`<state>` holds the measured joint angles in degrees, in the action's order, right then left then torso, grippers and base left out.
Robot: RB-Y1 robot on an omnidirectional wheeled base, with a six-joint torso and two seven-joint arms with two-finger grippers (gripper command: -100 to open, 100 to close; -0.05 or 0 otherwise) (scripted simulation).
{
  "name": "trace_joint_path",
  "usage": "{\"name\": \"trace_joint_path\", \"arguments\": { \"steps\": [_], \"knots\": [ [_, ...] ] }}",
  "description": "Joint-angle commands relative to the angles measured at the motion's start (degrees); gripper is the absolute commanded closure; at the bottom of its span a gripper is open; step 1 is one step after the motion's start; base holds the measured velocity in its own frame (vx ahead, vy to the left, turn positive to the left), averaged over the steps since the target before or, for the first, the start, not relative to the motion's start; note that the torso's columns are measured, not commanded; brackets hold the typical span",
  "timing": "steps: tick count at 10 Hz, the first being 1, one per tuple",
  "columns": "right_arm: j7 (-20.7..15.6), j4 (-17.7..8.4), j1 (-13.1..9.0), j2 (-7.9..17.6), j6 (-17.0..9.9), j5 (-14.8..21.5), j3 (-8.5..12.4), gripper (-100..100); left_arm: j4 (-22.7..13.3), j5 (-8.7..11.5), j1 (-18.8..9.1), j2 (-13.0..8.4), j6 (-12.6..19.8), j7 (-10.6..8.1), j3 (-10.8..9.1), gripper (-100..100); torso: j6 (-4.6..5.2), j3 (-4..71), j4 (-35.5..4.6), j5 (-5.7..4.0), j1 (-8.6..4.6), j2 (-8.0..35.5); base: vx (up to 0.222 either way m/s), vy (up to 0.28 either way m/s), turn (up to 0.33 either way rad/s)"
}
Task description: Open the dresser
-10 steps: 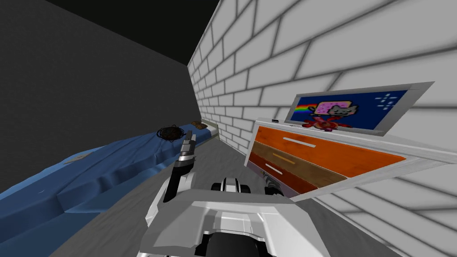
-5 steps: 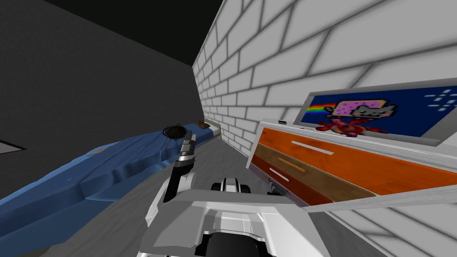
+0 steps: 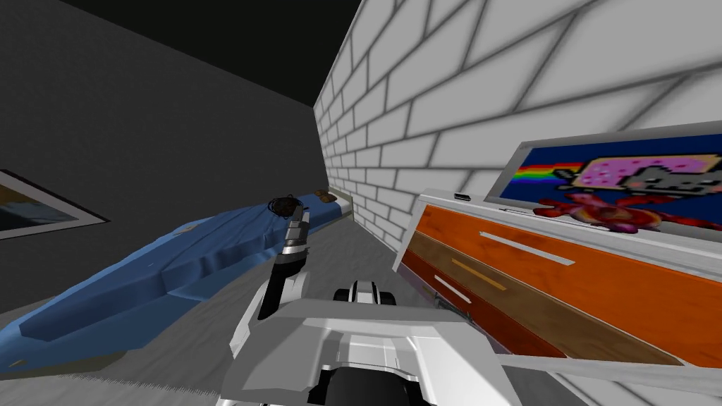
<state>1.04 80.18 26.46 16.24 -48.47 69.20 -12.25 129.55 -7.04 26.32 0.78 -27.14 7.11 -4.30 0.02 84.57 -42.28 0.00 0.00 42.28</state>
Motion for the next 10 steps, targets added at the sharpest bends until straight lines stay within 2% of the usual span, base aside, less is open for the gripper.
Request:
{"name": "trace_joint_path", "arguments": {
  "steps": [1,2,3,4,5,6,7,8,10],
  "knots": [
    [1.0,-4.3,-0.5,0.5,-3.7,4.2,-0.5,-100,0.0,0.0,0.0,0.0,0.0,0.00,0.00,0,-0.04,0.0,0.0,0.00,0.03,0.0,0.045,-0.019,0.093],
    [1.4,-6.5,-0.7,1.0,-5.8,6.1,-0.8,-100,0.0,0.0,0.0,0.0,0.0,0.00,0.00,0,0.00,0.0,0.0,0.00,0.00,0.0,0.045,-0.023,0.168],
    [1.4,-7.3,-0.7,1.0,-6.5,7.0,-0.8,-100,0.0,0.0,0.0,0.0,0.0,0.00,0.00,0,-0.04,0.0,0.0,-0.01,-0.01,0.0,0.045,-0.021,0.090],
    [1.7,-9.8,-0.9,1.6,-8.7,9.3,-1.2,-100,0.0,0.0,0.0,0.0,0.0,0.00,0.00,0,0.00,0.0,0.0,0.00,0.00,0.0,0.049,-0.024,0.143],
    [1.7,-10.1,-0.9,1.6,-9.2,9.7,-1.2,-100,0.0,0.0,0.0,0.0,0.0,0.00,0.00,0,-0.04,0.0,0.0,-0.01,0.00,0.0,0.045,-0.021,0.100],
    [2.0,-12.7,-1.1,2.1,-11.5,12.3,-1.5,-100,0.0,0.0,0.0,0.0,0.0,0.00,0.00,0,-0.01,0.0,0.0,0.01,0.02,0.0,0.050,-0.016,0.182],
    [2.0,-12.7,-1.1,2.1,-11.8,12.3,-1.5,-100,0.0,0.0,0.0,0.0,0.0,0.00,0.00,0,-0.04,0.0,0.0,0.01,0.03,0.0,0.039,-0.017,0.089],
    [2.2,-15.1,-1.3,2.7,-14.1,14.7,-1.8,-100,0.0,0.0,0.0,0.0,0.0,0.00,0.00,0,0.00,0.0,0.0,0.00,0.02,0.0,0.038,-0.015,0.135],
    [2.5,-17.4,-1.4,3.3,-16.5,17.0,-2.1,-100,0.0,0.0,0.0,0.0,0.0,0.00,0.00,0,-0.04,0.0,0.0,-0.02,-0.05,0.0,0.044,-0.033,0.153]
  ]
}}
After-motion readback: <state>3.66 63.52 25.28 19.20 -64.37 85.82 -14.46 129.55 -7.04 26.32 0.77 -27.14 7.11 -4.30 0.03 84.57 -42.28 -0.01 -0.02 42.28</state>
